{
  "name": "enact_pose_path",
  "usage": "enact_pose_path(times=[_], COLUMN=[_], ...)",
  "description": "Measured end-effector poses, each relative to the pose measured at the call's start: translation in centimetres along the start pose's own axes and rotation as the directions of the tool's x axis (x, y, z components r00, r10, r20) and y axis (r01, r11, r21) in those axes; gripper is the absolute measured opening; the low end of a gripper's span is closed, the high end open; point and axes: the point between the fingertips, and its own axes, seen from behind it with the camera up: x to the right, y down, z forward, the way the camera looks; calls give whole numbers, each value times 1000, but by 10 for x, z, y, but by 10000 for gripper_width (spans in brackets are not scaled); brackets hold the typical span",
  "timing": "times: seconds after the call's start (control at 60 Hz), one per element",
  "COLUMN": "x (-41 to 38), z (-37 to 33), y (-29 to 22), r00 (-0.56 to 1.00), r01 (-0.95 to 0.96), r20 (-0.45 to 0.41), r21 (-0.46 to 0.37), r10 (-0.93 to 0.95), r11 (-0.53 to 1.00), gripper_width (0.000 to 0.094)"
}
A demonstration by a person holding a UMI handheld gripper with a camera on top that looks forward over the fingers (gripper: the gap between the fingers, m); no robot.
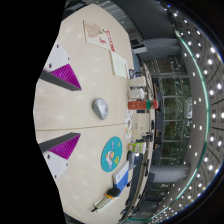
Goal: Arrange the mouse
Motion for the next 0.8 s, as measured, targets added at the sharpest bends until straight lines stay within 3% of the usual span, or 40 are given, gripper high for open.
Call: enact_pose_path(times=[0.25,0.5,0.6,0.683,0.8], x=[-31,-28,-28,-30,-32], z=[139,203,217,225,225], y=[-30,-49,-52,-56,-56], r00=[999,997,996,996,996], r01=[2,-19,-3,15,37], r20=[-40,-77,-86,-88,-78], r21=[-46,-92,-103,-102,-103], r10=[-4,12,-6,-24,-45], r11=[999,996,995,995,994], gripper_width=[856,809,690,504,456])
